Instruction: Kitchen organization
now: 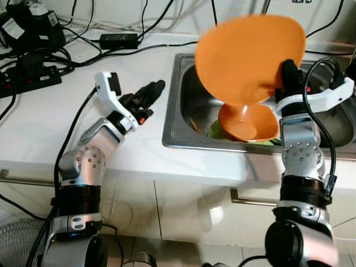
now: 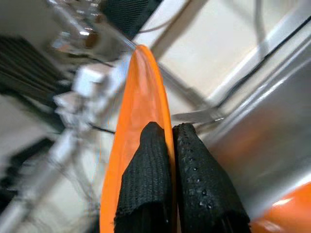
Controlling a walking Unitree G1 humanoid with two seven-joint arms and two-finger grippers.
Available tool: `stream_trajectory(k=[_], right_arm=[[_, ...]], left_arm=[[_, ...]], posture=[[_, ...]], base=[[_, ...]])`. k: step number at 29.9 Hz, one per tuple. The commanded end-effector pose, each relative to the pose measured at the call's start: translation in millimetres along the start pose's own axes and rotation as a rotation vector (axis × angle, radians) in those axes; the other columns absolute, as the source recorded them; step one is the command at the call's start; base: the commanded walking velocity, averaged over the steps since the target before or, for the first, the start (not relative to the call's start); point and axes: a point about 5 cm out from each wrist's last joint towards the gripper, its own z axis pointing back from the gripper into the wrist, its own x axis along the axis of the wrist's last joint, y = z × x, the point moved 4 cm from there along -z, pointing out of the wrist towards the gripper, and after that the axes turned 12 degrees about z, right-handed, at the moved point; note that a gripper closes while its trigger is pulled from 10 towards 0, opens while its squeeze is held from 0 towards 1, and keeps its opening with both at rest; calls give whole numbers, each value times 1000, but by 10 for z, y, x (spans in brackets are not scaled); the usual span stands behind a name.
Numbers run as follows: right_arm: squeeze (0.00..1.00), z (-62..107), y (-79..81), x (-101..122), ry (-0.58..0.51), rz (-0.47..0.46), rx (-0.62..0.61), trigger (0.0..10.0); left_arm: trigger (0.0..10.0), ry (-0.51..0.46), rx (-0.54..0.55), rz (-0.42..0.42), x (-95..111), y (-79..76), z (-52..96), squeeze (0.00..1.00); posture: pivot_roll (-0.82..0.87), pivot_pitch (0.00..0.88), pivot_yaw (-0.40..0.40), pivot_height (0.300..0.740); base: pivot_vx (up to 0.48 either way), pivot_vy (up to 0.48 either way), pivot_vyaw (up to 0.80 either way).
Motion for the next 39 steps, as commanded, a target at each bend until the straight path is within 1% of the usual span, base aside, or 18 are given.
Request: stream_trajectory(k=[1, 2, 3, 4, 5, 6, 8, 13, 14, 16, 18, 19, 21, 22, 24, 27, 29, 39], right_arm=[[0, -74, 77, 92, -33, 134, 4, 10000], [0, -78, 50, 72, -25, 183, -6, 10000], [0, -78, 50, 72, -25, 183, -6, 10000], [0, -79, 20, 47, -14, 255, -19, 10000], [0, -79, -7, -23, 13, 399, -20, 10000], [0, -79, -7, -23, 13, 399, -20, 10000], [0, -81, -37, -104, 38, 485, -22, 10000], [0, -80, -67, -241, 83, 547, -9, 10000], [0, -78, -85, -311, 113, 576, -8, 10000], [0, -72, -84, -373, 136, 596, 8, 10000], [0, -72, -83, -396, 145, 605, 14, 10000], [0, -66, -97, -466, 175, 630, 19, 10000], [0, -63, -113, -505, 190, 631, 12, 10000], [0, -73, -83, -509, 186, 630, 22, 10000], [0, -83, -49, -519, 187, 627, 32, 10000], [0, -88, -32, -546, 196, 629, 39, 10000], [0, -85, -20, -616, 219, 643, 50, 10000], [0, -45, -6, -752, 262, 640, 74, 10000]], left_arm=[[10000, 28, 9, -87, -47, -64, -7, 0], [10000, 42, 17, -113, -77, -74, -9, 0], [10000, 42, 17, -113, -77, -74, -9, 0], [10000, 55, 22, -140, -106, -87, -11, 0], [10000, 60, 20, -160, -133, -124, -10, 0], [10000, 60, 20, -160, -133, -124, -10, 0], [10000, 60, 15, -177, -145, -163, -10, 0], [10000, 72, 16, -200, -191, -201, -13, 0], [10000, 87, 21, -223, -229, -207, -10, 0], [10000, 114, 27, -261, -279, -206, -3, 0], [10000, 123, 29, -272, -294, -205, 0, 0], [10000, 163, 30, -293, -348, -200, 16, 0], [10000, 212, 30, -323, -403, -189, 39, 0], [10000, 267, 28, -355, -461, -174, 71, 0], [10000, 309, 20, -386, -505, -169, 100, 0], [10000, 329, 12, -405, -531, -173, 116, 0], [10000, 346, 11, -421, -560, -177, 127, 0], [10000, 375, 2, -437, -590, -185, 154, 0]], posture=[[48, 49, 21, 740], [49, 49, 20, 740], [49, 49, 20, 740], [51, 48, 19, 740], [52, 48, 18, 740], [52, 48, 18, 740], [57, 49, 14, 740], [61, 50, 13, 740], [61, 50, 12, 740], [61, 50, 12, 740], [63, 52, 10, 740], [65, 53, 9, 740], [71, 54, 6, 740], [71, 53, 6, 740], [71, 53, 6, 740], [73, 54, 5, 740], [73, 54, 5, 740], [79, 50, 3, 740]], base=[[0, 0, 0], [0, 0, 0], [0, 0, 0], [0, 0, 0], [0, 0, 0], [0, 0, 0], [0, 0, 0], [0, 0, 0], [0, 0, 0], [0, 0, 0], [0, 0, 0], [0, 0, 0], [0, 0, 0], [0, 0, 0], [0, 0, 0], [0, 0, 0], [0, 0, 0], [0, 0, 0]])
